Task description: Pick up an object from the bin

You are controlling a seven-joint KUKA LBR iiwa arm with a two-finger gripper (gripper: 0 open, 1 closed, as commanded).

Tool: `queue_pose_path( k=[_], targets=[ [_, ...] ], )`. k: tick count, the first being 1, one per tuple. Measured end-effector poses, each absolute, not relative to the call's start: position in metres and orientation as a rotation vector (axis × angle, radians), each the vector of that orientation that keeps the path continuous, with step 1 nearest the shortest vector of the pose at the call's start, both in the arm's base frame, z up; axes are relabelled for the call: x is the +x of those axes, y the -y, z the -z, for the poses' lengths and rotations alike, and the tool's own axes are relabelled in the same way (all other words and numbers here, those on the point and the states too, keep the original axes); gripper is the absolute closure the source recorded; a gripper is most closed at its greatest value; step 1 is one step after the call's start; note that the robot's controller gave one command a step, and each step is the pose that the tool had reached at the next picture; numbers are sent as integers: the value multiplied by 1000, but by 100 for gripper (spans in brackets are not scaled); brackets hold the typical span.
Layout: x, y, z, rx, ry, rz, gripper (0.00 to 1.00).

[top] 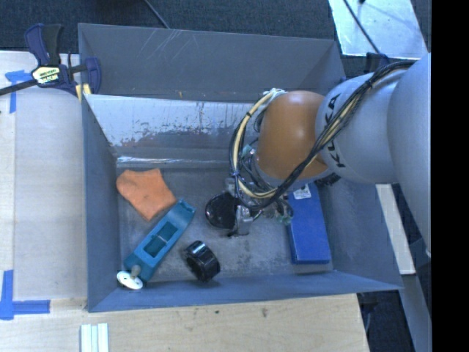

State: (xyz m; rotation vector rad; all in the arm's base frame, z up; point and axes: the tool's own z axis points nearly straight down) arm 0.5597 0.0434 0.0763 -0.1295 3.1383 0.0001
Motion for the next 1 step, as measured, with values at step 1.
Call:
queue_pose_path(
  k=[1],
  targets=[
    [515, -61, -199, -161, -3136, 0, 100]
  ],
)
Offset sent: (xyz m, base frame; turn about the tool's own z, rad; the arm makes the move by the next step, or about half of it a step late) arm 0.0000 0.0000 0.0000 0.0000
